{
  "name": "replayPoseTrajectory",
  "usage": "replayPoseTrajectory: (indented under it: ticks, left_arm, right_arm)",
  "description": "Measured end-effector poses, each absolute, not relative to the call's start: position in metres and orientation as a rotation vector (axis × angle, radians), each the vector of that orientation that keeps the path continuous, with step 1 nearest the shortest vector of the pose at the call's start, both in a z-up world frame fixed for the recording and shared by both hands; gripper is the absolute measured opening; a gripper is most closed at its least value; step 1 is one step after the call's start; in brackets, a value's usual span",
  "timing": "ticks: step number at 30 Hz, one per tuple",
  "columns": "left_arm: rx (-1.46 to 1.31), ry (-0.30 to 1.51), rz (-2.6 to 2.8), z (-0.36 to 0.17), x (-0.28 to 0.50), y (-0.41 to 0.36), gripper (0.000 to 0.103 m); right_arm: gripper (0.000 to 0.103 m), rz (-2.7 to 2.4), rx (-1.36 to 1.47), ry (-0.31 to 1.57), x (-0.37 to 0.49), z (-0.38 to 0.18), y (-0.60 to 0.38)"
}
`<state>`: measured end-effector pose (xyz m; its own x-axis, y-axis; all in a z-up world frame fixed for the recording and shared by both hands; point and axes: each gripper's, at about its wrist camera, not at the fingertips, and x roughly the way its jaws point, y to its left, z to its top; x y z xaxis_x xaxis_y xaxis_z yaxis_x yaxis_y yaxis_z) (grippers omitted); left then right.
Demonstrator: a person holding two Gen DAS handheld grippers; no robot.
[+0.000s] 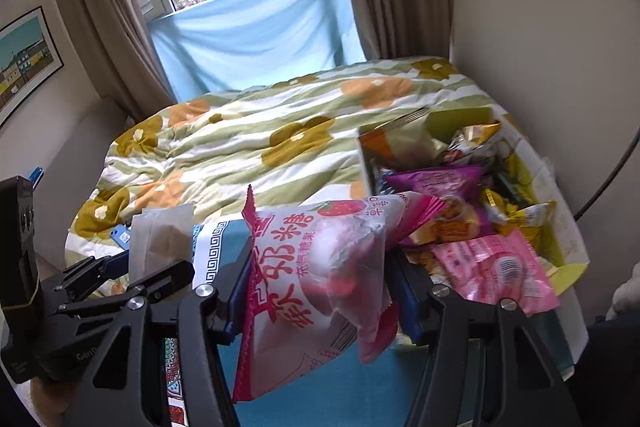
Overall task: Organize snacks
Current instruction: 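Carry both snacks into the yellow box and open both grippers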
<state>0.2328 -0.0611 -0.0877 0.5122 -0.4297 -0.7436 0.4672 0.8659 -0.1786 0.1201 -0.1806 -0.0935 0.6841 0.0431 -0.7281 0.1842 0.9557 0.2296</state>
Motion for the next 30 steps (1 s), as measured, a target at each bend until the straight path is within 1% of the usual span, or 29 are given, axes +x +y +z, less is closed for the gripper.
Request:
replayPoseTrajectory:
  ticks: [4,8,12,17,19,20,21,22,30]
  left_arm:
    - [0.054,0.869,-0.585,-0.080,0.226,-0.114,0.062]
    - [0.068,0.896,-0.579,-0.093,0.225,-0.175,0.062]
    - [0.079,0.945,-0.544,-0.116,0.229,-0.224,0.062]
    - [0.067,0.994,-0.474,-0.134,0.241,-0.264,0.062]
    - [0.073,1.001,-0.435,-0.138,0.241,-0.272,0.065]
    - [0.071,0.990,-0.406,-0.138,0.237,-0.271,0.075]
    - [0.063,0.980,-0.379,-0.139,0.235,-0.270,0.095]
    - [0.054,0.975,-0.358,-0.141,0.236,-0.263,0.102]
    - [0.016,0.989,-0.266,-0.150,0.218,-0.234,0.102]
  right_arm:
    - [0.055,-0.120,0.290,0.761,0.106,-0.075,-0.227]
    - [0.055,-0.121,0.292,0.733,0.101,-0.067,-0.273]
    - [0.055,-0.091,0.283,0.755,0.107,-0.074,-0.312]
    - [0.055,-0.033,0.283,0.810,0.125,-0.098,-0.353]
    - [0.055,-0.005,0.288,0.829,0.132,-0.106,-0.366]
    - [0.055,0.011,0.289,0.836,0.134,-0.109,-0.372]
    - [0.055,0.026,0.287,0.843,0.136,-0.112,-0.378]
    - [0.055,0.042,0.287,0.852,0.139,-0.115,-0.382]
    - [0.055,0.134,0.291,0.910,0.152,-0.147,-0.397]
